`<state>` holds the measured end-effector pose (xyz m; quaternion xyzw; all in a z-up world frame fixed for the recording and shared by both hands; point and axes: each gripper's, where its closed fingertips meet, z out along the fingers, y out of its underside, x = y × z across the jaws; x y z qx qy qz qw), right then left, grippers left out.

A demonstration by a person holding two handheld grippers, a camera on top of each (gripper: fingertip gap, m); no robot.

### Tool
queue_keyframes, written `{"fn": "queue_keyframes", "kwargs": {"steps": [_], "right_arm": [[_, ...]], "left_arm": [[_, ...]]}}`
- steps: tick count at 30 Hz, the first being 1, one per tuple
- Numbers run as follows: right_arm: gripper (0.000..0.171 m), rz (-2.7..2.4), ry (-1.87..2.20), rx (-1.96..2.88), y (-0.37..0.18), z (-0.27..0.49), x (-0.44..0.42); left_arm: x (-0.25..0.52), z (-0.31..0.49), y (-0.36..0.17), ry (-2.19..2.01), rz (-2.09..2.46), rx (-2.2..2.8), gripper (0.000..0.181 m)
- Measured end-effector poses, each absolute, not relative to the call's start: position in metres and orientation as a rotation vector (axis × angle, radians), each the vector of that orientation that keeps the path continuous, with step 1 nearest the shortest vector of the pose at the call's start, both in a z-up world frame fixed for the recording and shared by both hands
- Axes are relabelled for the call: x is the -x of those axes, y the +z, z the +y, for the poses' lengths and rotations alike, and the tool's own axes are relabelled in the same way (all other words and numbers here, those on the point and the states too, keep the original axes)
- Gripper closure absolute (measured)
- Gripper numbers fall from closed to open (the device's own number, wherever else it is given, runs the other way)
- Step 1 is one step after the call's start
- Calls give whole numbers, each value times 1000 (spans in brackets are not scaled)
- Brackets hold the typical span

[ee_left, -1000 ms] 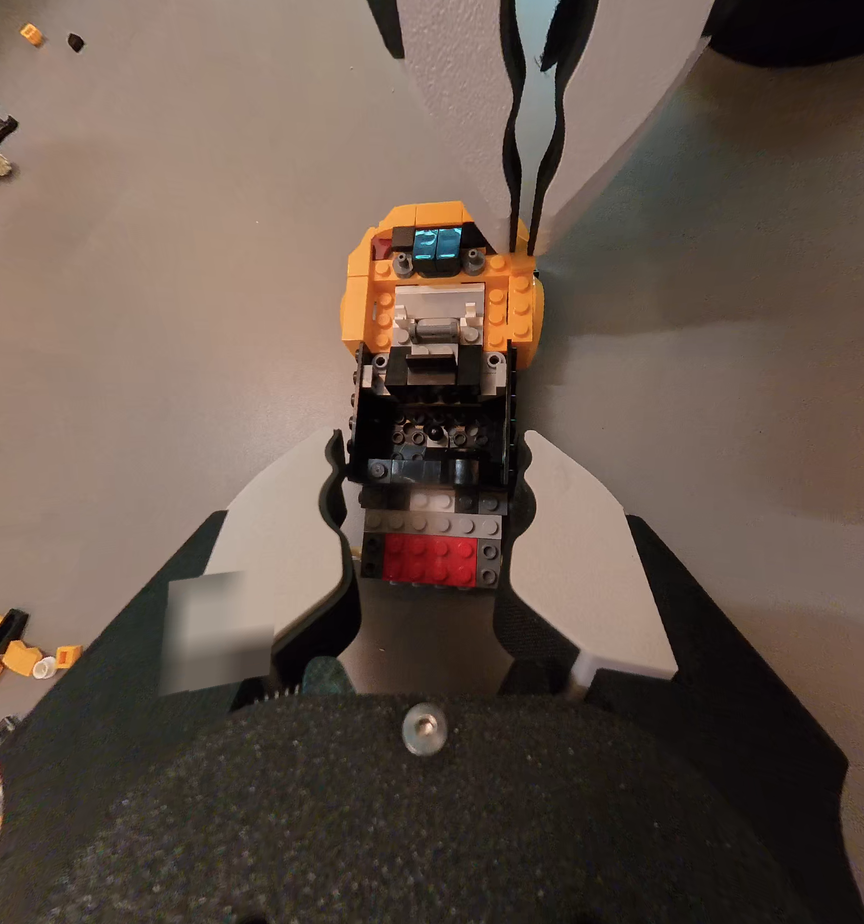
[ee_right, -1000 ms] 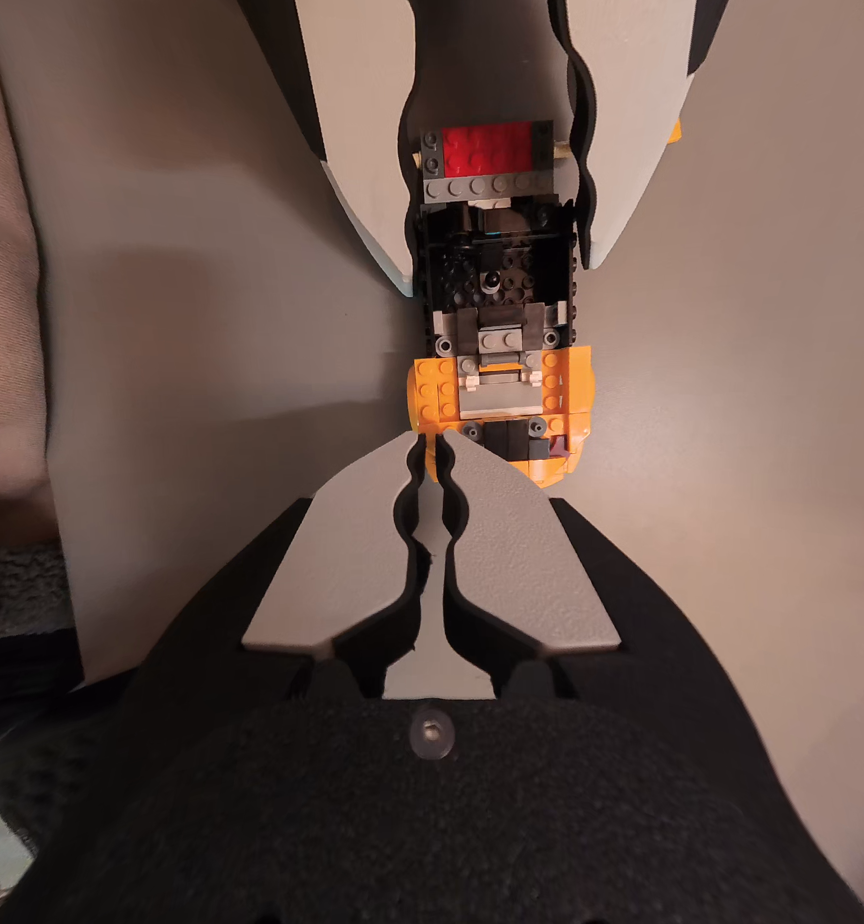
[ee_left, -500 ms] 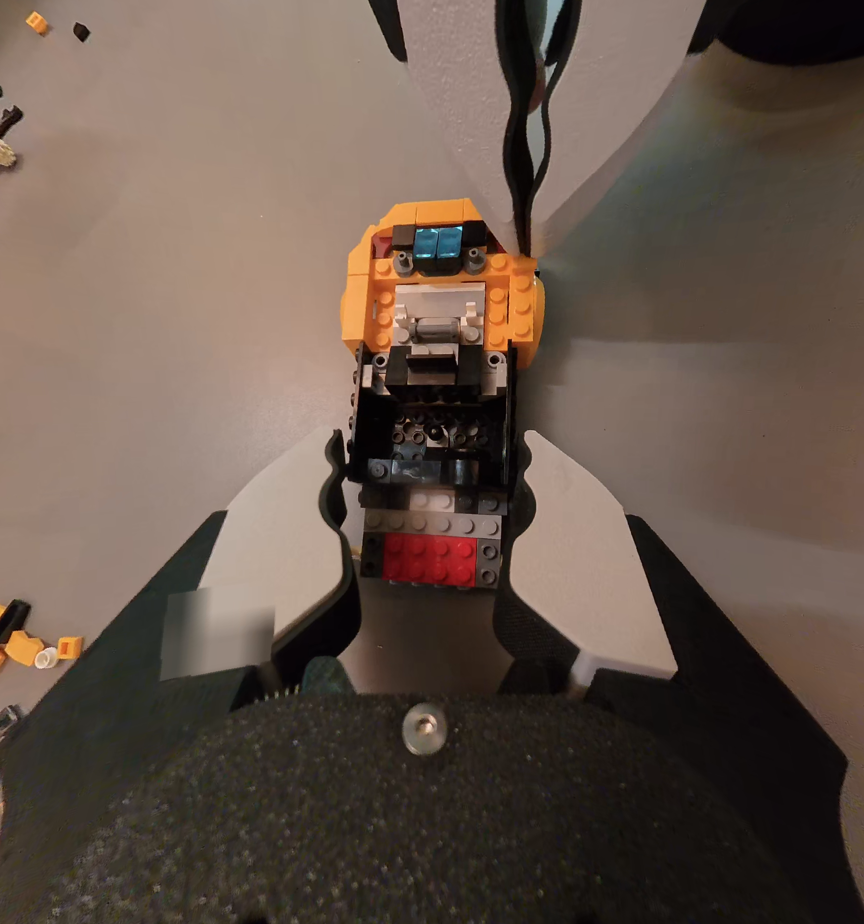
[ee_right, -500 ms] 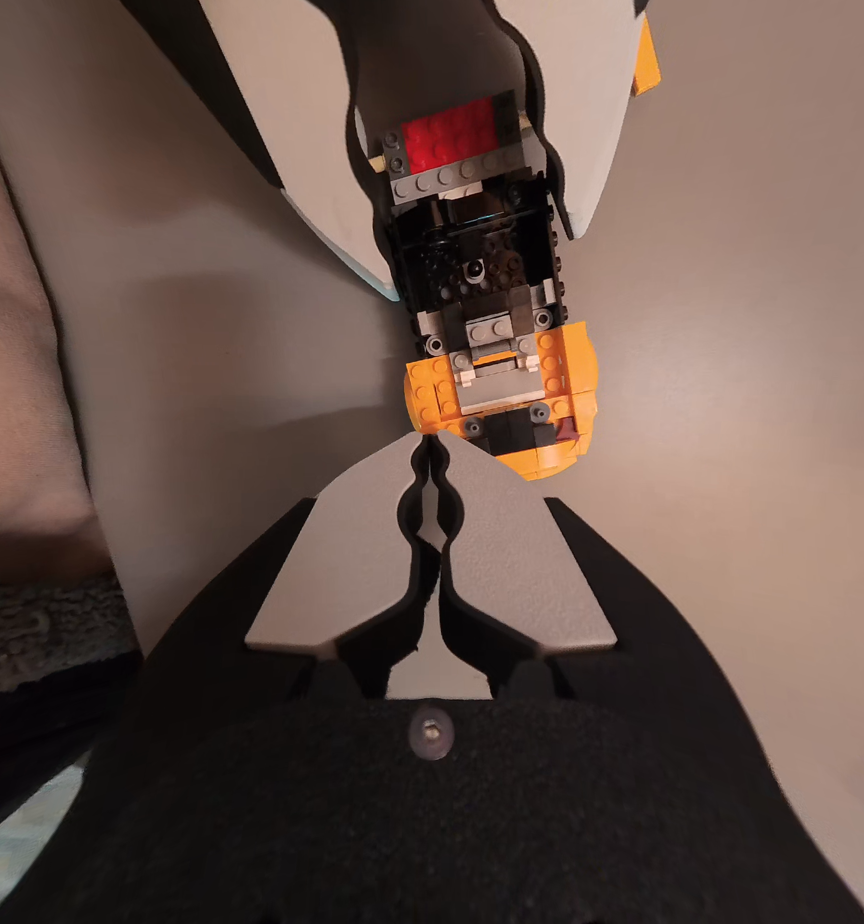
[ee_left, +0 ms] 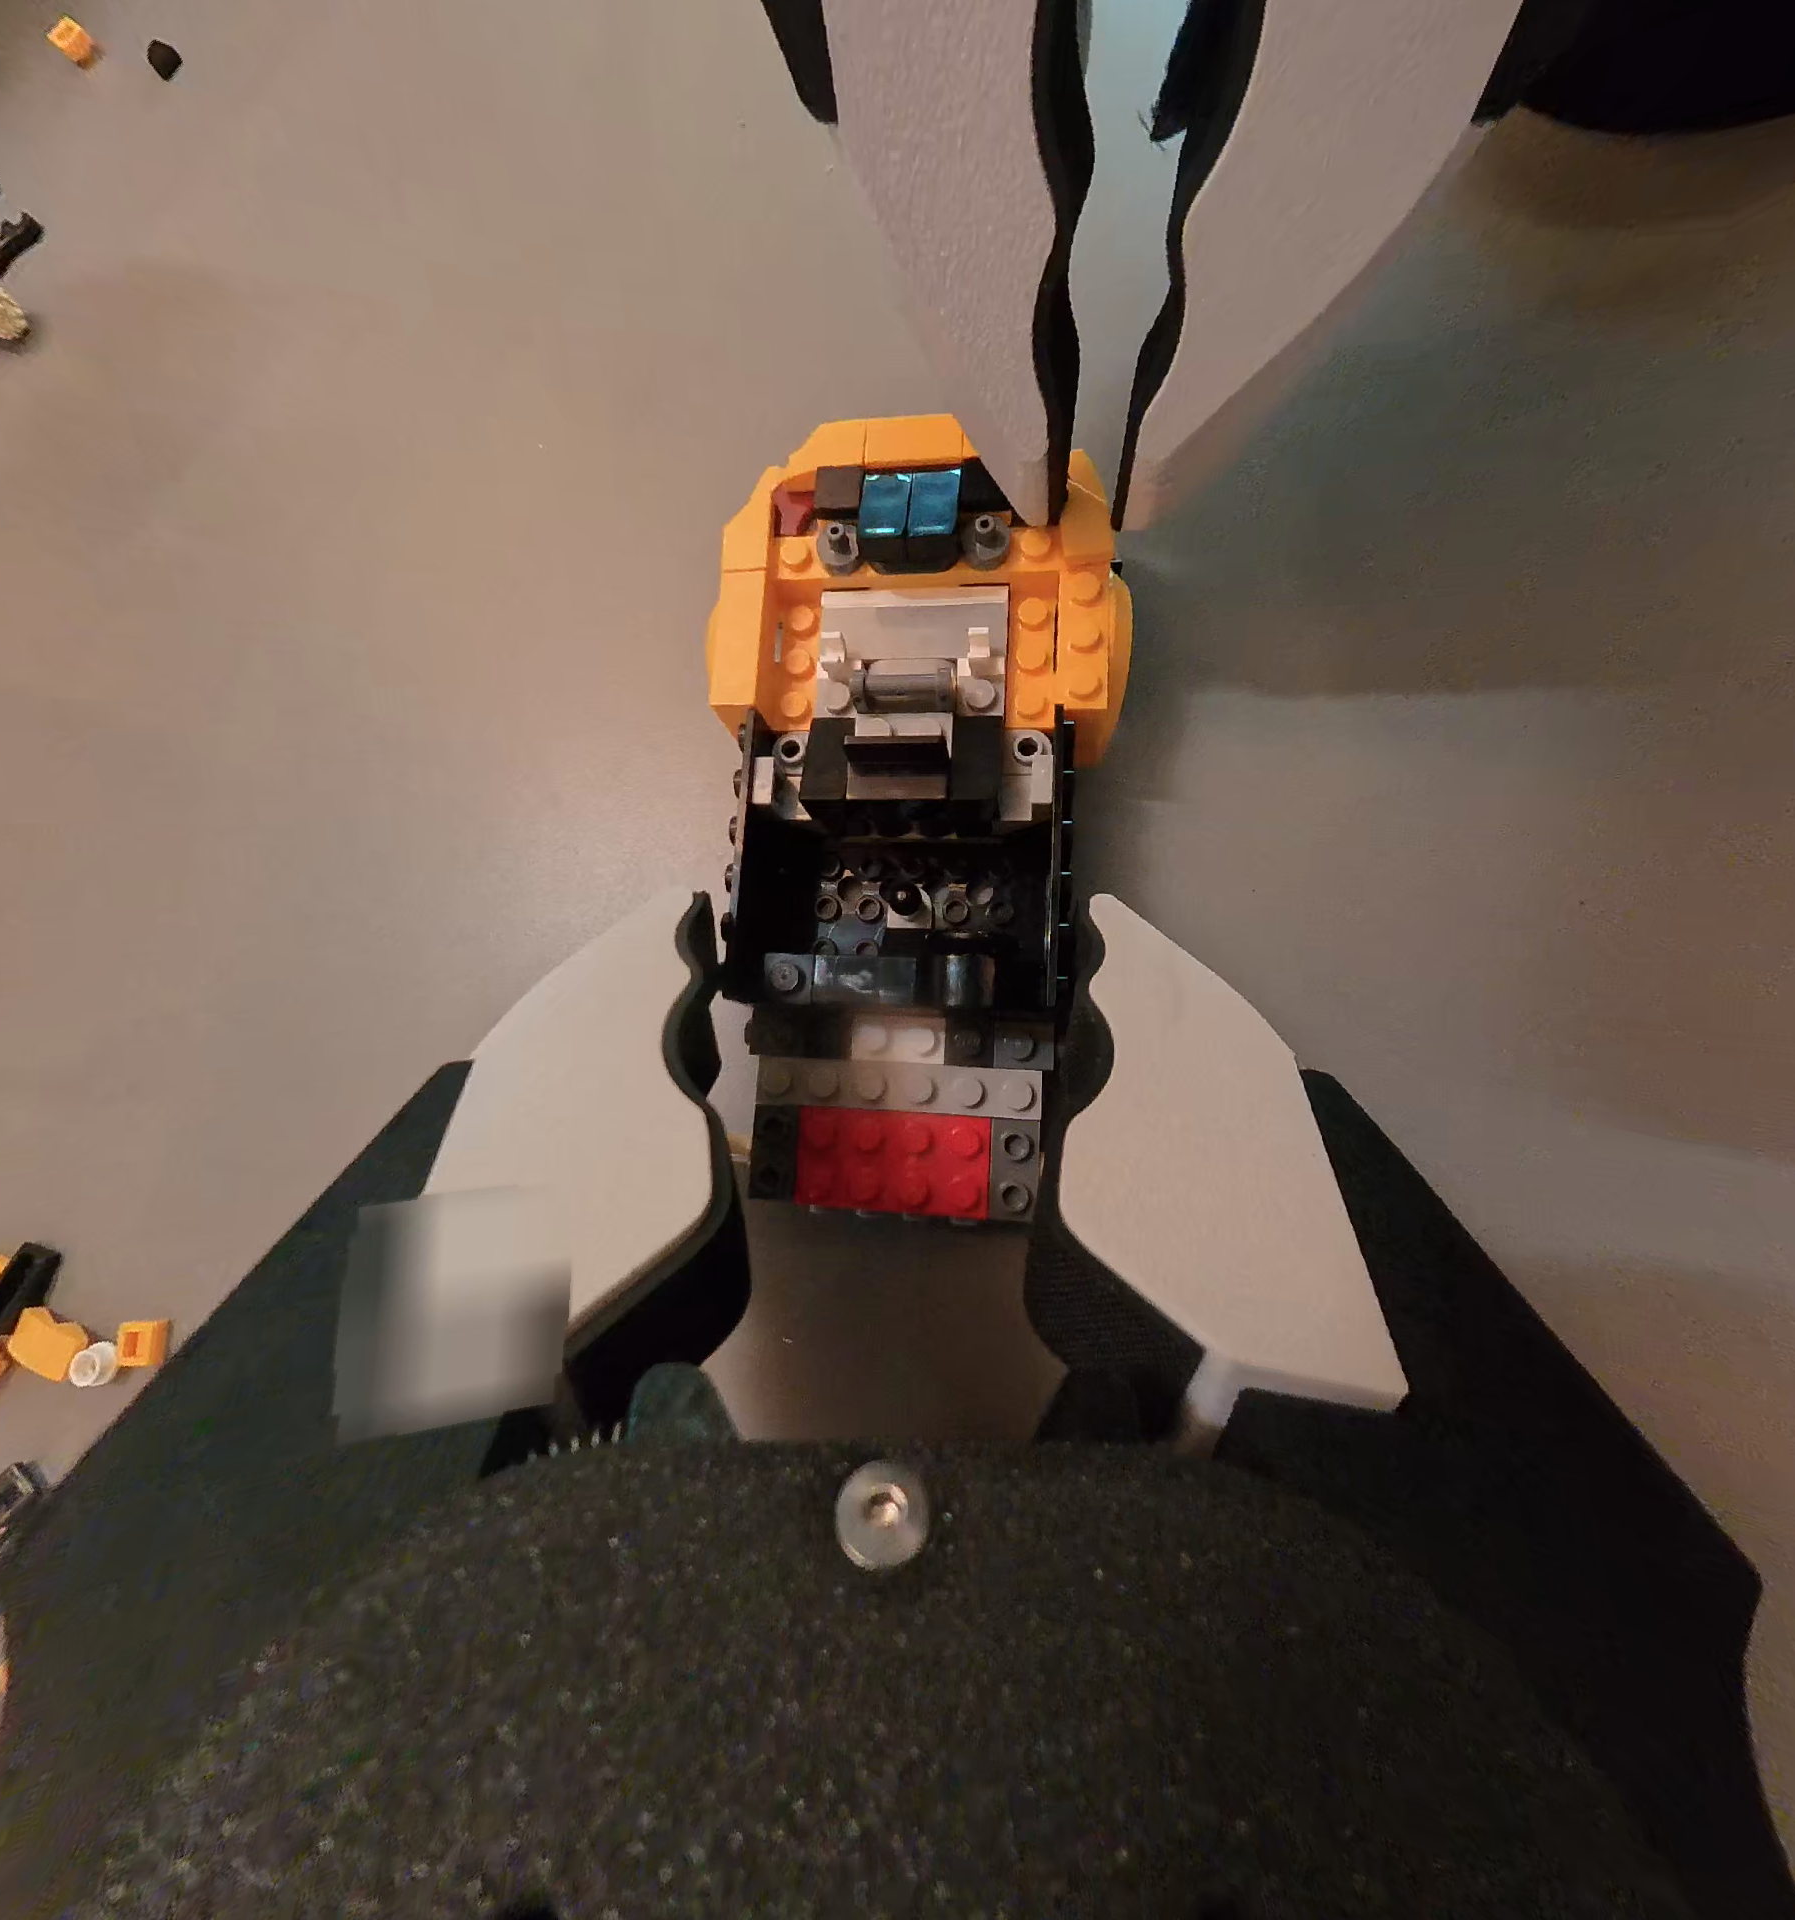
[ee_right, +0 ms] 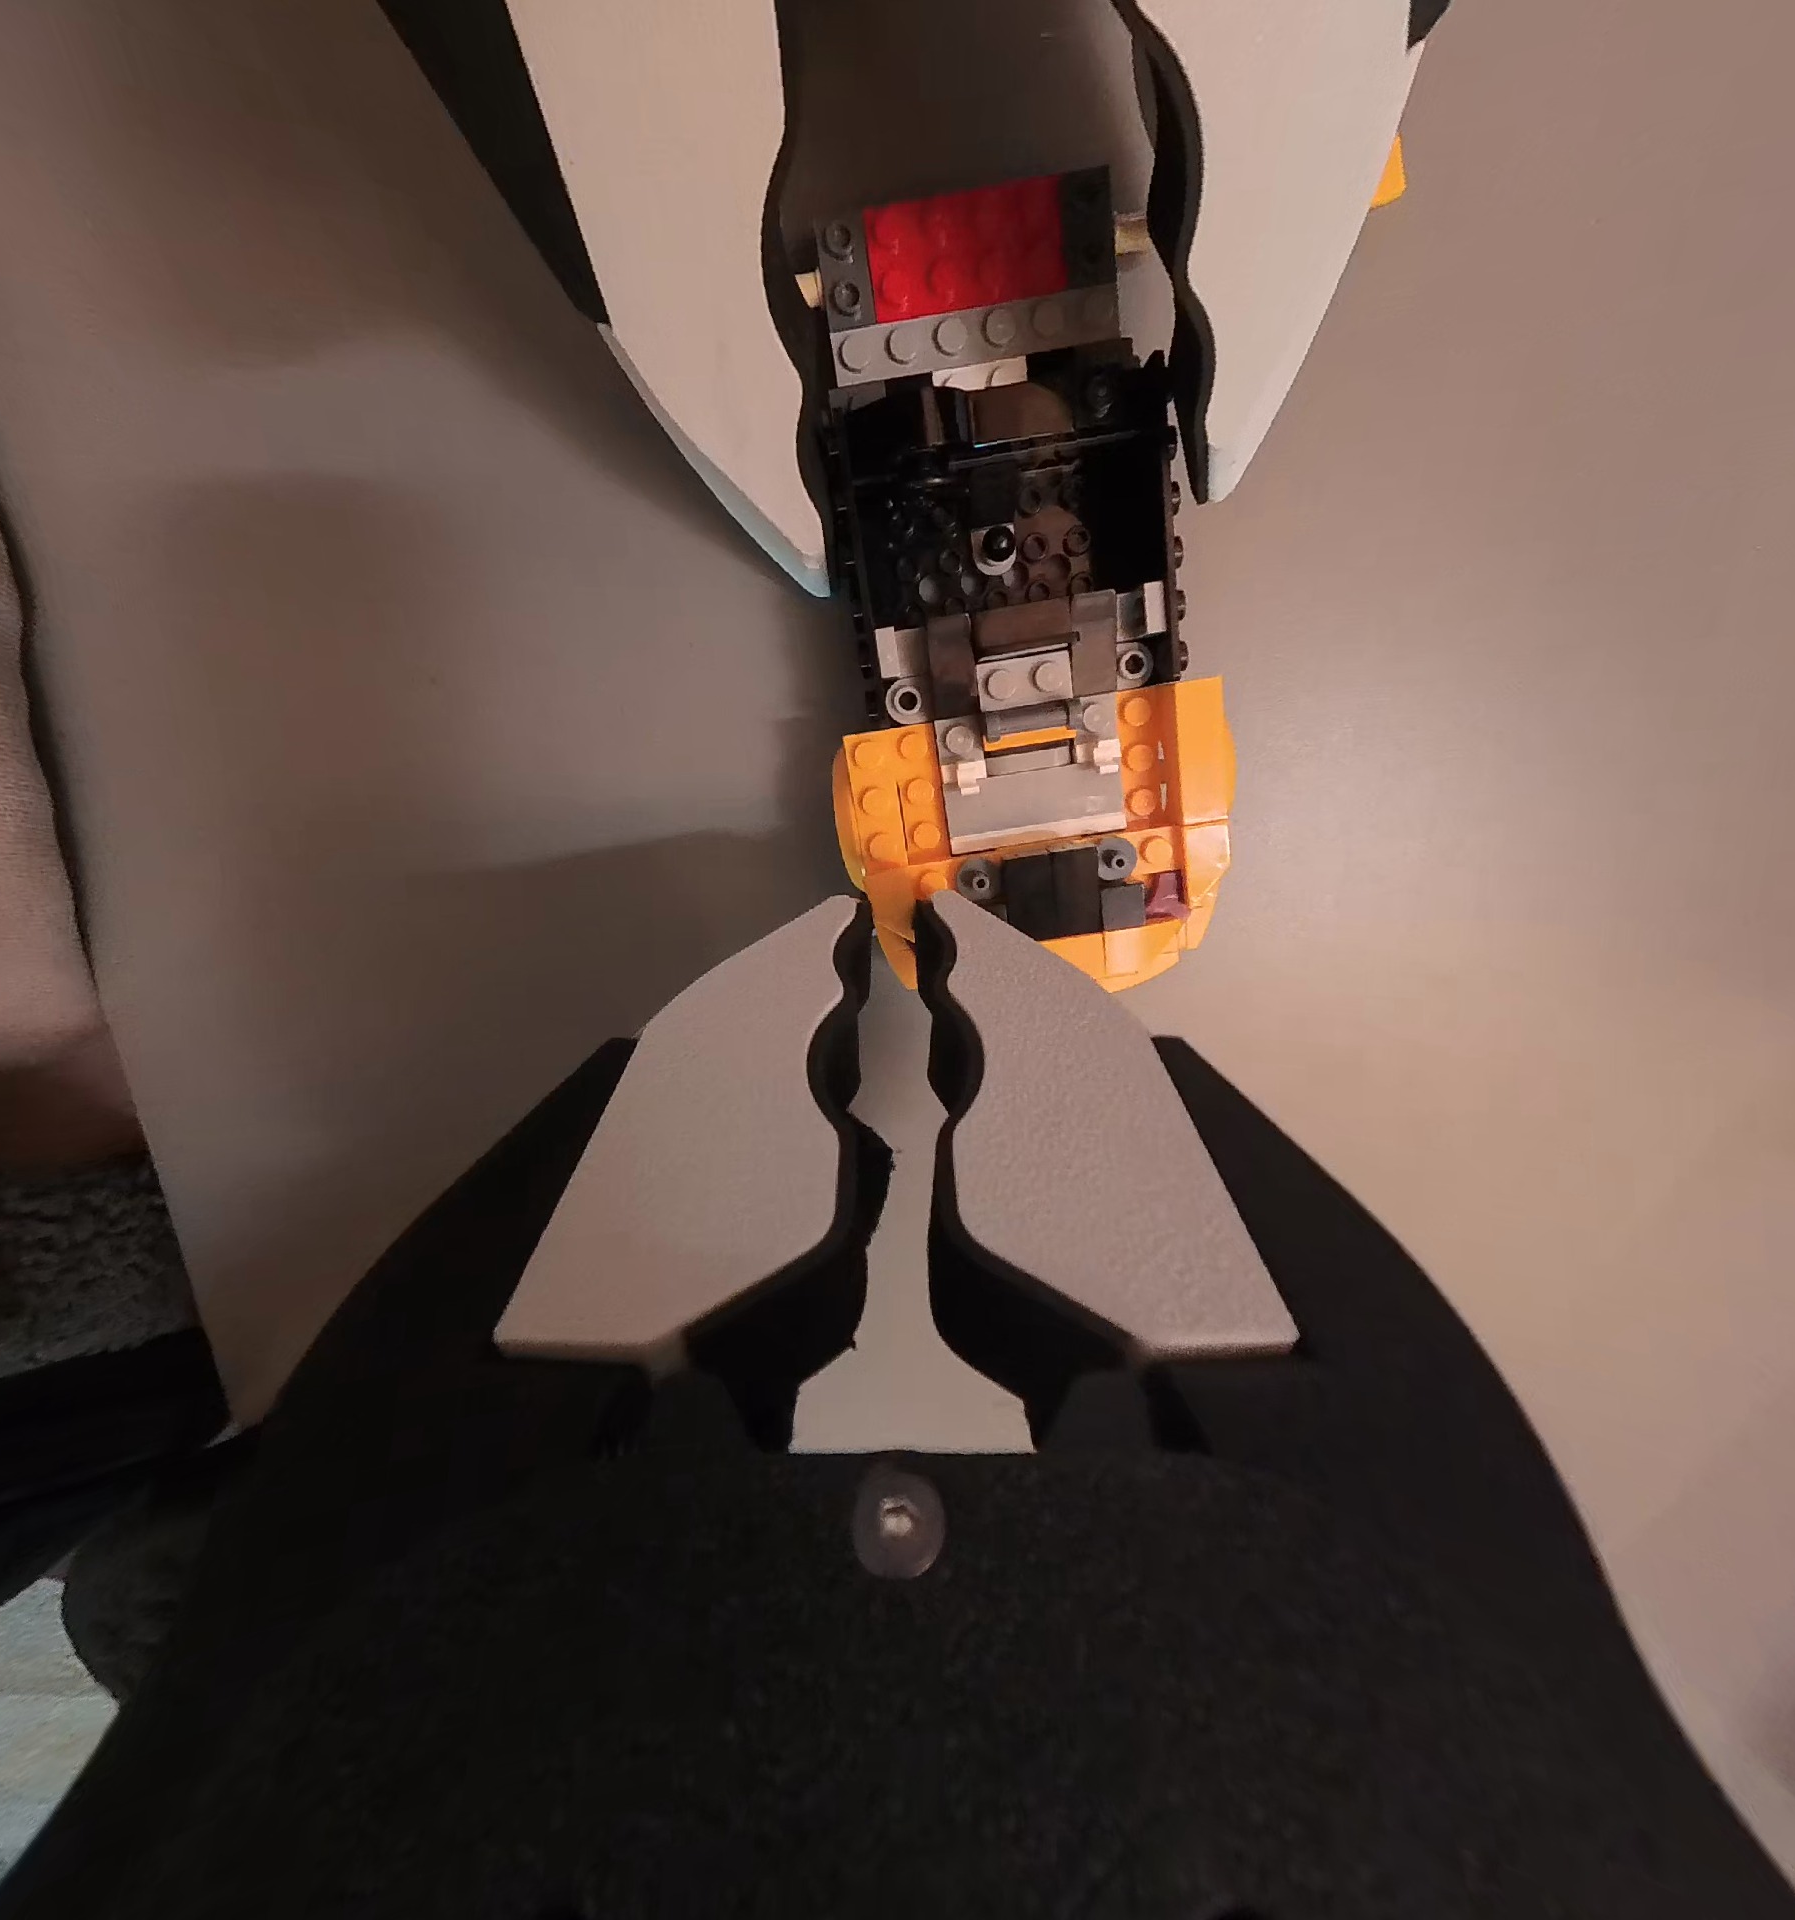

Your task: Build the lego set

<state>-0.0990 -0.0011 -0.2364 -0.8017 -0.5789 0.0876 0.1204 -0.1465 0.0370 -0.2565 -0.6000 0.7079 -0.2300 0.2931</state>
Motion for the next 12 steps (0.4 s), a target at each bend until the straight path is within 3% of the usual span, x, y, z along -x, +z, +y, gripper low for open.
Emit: {"fn": "queue_keyframes", "kwargs": {"steps": [12], "right_arm": [[163, -1552, 226, 2489, -237, -1, 98]], "left_arm": [[147, 37, -257, -601, 1876, 1614, 118]]}}
